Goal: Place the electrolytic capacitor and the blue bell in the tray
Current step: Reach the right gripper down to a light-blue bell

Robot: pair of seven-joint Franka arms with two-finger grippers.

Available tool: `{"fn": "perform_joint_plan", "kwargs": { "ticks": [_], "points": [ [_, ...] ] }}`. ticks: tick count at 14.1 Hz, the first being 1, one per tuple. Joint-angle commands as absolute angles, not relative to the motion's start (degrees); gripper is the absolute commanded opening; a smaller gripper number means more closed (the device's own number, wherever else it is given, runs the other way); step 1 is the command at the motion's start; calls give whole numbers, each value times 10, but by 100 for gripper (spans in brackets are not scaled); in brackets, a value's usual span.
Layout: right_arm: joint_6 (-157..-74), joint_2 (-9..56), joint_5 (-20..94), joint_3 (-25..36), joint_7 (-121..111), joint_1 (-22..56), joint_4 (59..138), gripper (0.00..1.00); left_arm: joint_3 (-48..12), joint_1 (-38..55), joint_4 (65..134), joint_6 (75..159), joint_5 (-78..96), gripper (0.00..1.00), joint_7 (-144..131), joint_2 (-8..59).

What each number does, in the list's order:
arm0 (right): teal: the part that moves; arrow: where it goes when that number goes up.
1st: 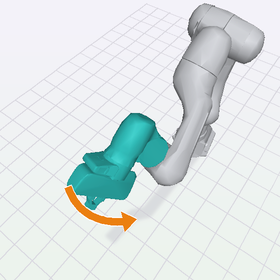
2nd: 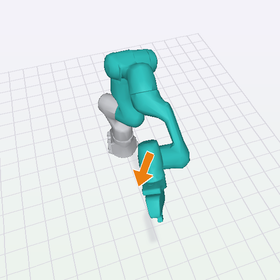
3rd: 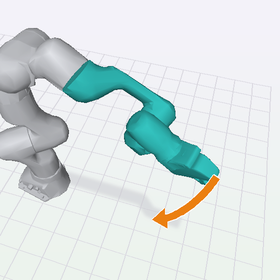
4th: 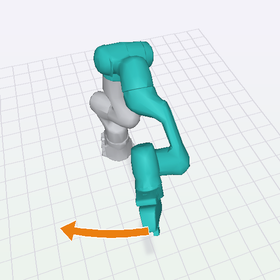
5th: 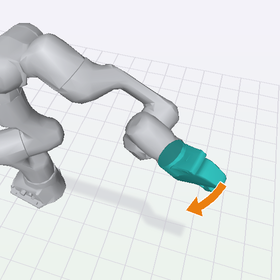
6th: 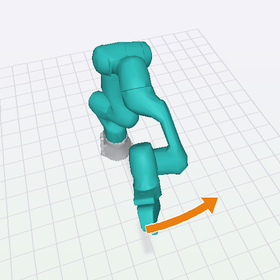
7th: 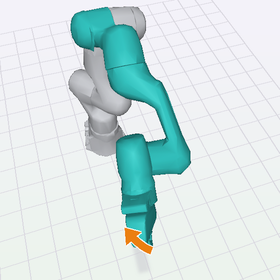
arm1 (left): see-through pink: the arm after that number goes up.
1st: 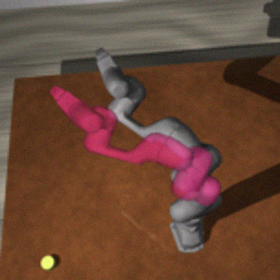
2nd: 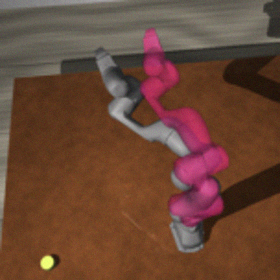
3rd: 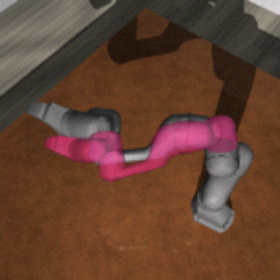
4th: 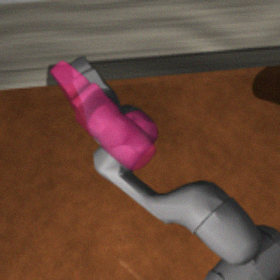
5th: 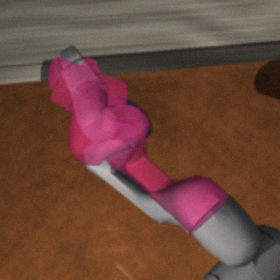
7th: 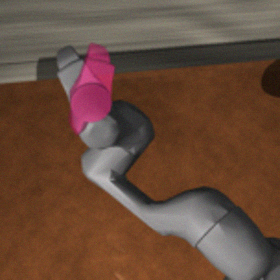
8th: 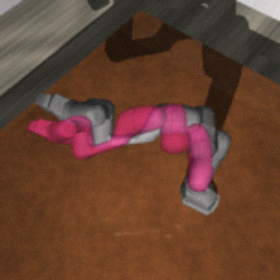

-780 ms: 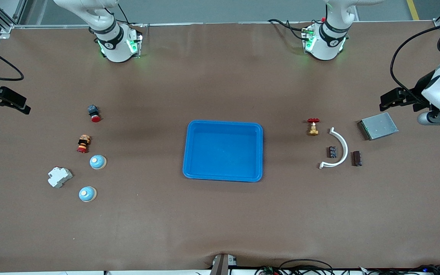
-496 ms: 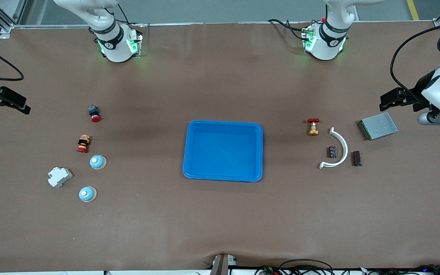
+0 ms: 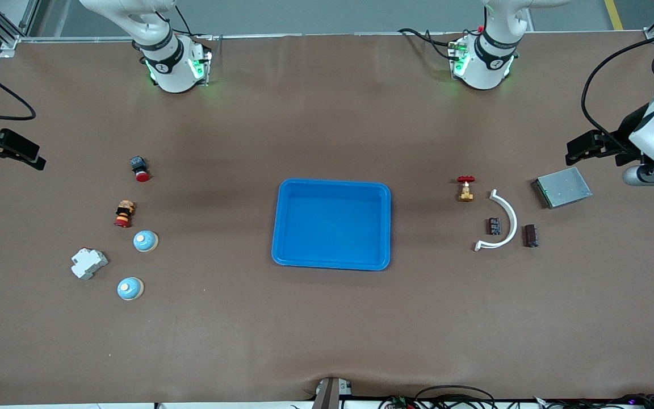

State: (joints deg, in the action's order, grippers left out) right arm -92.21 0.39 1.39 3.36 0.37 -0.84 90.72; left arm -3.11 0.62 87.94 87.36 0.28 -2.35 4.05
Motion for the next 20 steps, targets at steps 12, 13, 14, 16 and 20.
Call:
{"fn": "perform_joint_plan", "kwargs": {
  "ticks": [12,13,14,16,20],
  "points": [
    [-1106,-4,4,33,20,16,1098,100,-25,-81,867,898,-14,100,44,90],
    [-1129,-4,4,34,19,16,1113,100,-25,-83,867,904,-22,100,49,97],
    [-1148,4,4,34,19,17,1119,100,-25,-84,867,911,-31,100,49,105],
    [-1184,33,4,34,19,13,1128,100,-25,-96,867,929,-47,100,64,125],
    [-1253,53,4,35,19,11,1175,100,-25,-126,870,956,-47,100,135,167]
  ]
}}
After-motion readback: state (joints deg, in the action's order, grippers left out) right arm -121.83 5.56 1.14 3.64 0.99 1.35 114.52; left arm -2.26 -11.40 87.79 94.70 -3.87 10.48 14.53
